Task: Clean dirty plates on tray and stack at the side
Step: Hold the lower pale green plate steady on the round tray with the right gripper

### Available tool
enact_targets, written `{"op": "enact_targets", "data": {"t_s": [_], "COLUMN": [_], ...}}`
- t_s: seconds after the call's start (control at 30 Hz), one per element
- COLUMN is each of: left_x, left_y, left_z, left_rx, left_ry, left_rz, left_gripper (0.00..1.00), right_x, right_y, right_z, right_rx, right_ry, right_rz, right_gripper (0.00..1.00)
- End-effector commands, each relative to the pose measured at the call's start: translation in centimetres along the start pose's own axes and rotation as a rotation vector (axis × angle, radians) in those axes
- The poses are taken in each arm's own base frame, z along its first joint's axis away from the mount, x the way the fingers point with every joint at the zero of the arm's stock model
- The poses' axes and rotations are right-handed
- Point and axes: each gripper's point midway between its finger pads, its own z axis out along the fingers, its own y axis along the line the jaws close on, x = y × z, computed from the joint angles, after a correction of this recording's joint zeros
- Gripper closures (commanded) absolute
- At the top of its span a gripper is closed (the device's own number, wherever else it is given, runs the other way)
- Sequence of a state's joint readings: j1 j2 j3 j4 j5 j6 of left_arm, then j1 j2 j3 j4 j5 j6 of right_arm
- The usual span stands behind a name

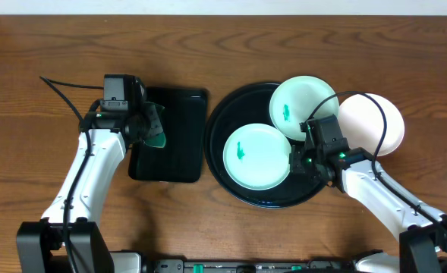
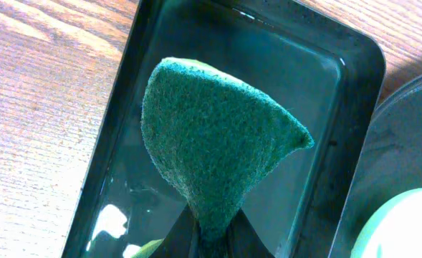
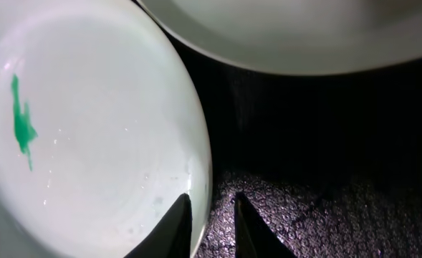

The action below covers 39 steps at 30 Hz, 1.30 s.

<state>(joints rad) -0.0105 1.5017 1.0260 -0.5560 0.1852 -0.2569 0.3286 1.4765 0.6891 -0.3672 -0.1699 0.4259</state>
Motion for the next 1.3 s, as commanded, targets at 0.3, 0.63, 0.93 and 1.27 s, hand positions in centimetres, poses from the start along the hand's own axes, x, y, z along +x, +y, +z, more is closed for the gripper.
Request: {"op": "enact_targets", "data": {"t_s": [0.3,0.63,0.93,1.27], "left_x": [0.4,0.4,0.4,0.4], "left_y": [-0.1,-0.1,-0.1,-0.1], "left_z": [0.4,0.4,0.4,0.4], "left_rx": [0.005,0.005,0.005,0.005], "left_ry": [0.016,0.017,0.016,0.016], "left_rz": [0.017,0.017,0.017,0.017], "left_gripper": [0.92,0.92,0.92,0.92], "right_x": [0.4,0.4,0.0,0.0], "right_y": [0.0,0.6,0.4,0.0], "right_z": [0.3,1.0,1.6,1.6], "right_rx": [-0.011,-0.02,-0.015,-0.006], "right_ry": [-0.017,-0.017,-0.029,-0.027], "right_rz": [-0.019,-0.037,-0.037,-0.016], "right_gripper": [0.86,0.85,0.92,0.95]}}
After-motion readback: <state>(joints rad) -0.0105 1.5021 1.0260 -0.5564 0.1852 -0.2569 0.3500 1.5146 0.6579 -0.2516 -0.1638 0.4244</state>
